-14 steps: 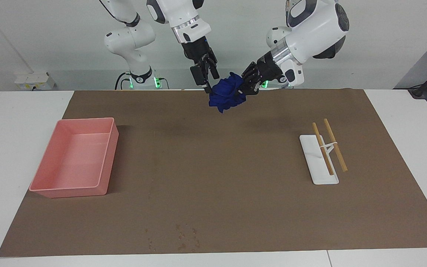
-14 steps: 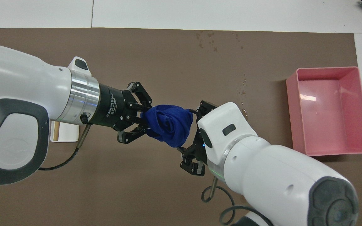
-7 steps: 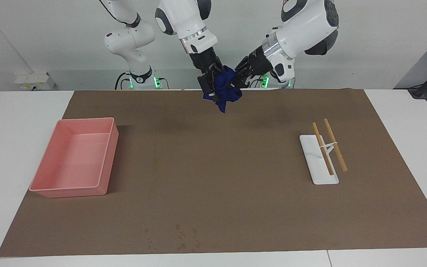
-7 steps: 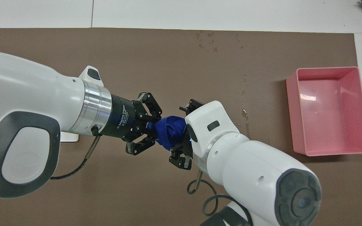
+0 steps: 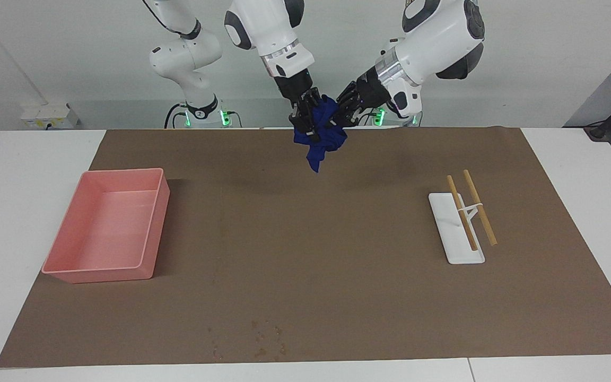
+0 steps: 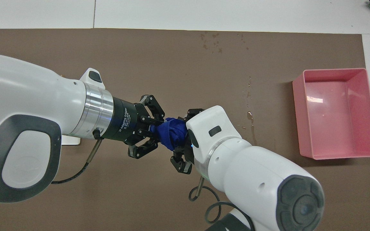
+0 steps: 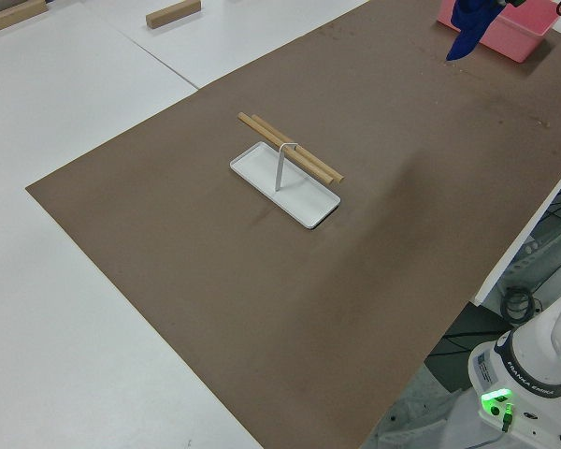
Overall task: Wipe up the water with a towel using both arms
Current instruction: 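Grasp the blue cloth with the right gripper from the left gripper, then carry the cloth with the right gripper while the left gripper withdraws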
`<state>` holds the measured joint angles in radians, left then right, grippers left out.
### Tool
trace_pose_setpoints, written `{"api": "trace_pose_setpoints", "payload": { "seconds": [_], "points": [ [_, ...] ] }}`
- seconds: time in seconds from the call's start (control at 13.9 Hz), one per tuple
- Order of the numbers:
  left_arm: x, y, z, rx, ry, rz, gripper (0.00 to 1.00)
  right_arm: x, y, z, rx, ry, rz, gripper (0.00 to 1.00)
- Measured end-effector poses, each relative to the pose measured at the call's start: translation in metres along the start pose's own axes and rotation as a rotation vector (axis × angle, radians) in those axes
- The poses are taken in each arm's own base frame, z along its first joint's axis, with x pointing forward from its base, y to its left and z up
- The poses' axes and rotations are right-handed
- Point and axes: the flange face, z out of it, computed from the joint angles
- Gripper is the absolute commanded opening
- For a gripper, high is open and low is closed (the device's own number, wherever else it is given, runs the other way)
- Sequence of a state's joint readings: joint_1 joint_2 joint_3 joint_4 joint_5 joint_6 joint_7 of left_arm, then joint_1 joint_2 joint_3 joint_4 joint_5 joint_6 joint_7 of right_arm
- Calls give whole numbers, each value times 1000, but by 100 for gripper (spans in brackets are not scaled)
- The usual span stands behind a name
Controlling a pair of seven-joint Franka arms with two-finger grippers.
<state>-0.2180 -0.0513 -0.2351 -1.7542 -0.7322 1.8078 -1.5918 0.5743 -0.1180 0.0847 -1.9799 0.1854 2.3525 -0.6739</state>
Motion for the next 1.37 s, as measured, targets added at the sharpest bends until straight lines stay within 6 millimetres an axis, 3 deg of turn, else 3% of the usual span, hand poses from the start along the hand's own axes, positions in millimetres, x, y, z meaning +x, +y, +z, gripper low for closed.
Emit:
{"api": "trace_pose_setpoints", "payload": {
  "seconds": [0.07,0.14,0.22,0.29,0.57,0.86,1.01,1.22,1.37],
  "points": [
    [-1,0,0,0,0,2,0,-1,0,1,1,-2,1,0],
    [-1,-1,0,0,0,4,19,-1,0,1,2,-3,1,0],
    [-1,-1,0,-1,0,5,46,-1,0,0,3,-5,1,0],
    [-1,-1,0,-1,0,5,99,-1,0,0,5,-7,1,0],
    [1,0,-10,-35,24,13,100,-8,2,3,26,-39,10,0],
    [20,10,-31,-132,278,89,100,-29,20,5,46,-107,-3,0],
    [40,16,-50,-164,323,151,100,-59,52,2,43,-155,-28,0],
    [88,23,-90,-162,390,381,100,-126,109,0,4,-251,-66,0],
    [113,23,-107,-103,501,566,100,-161,128,7,3,-302,-63,0]
  ]
}}
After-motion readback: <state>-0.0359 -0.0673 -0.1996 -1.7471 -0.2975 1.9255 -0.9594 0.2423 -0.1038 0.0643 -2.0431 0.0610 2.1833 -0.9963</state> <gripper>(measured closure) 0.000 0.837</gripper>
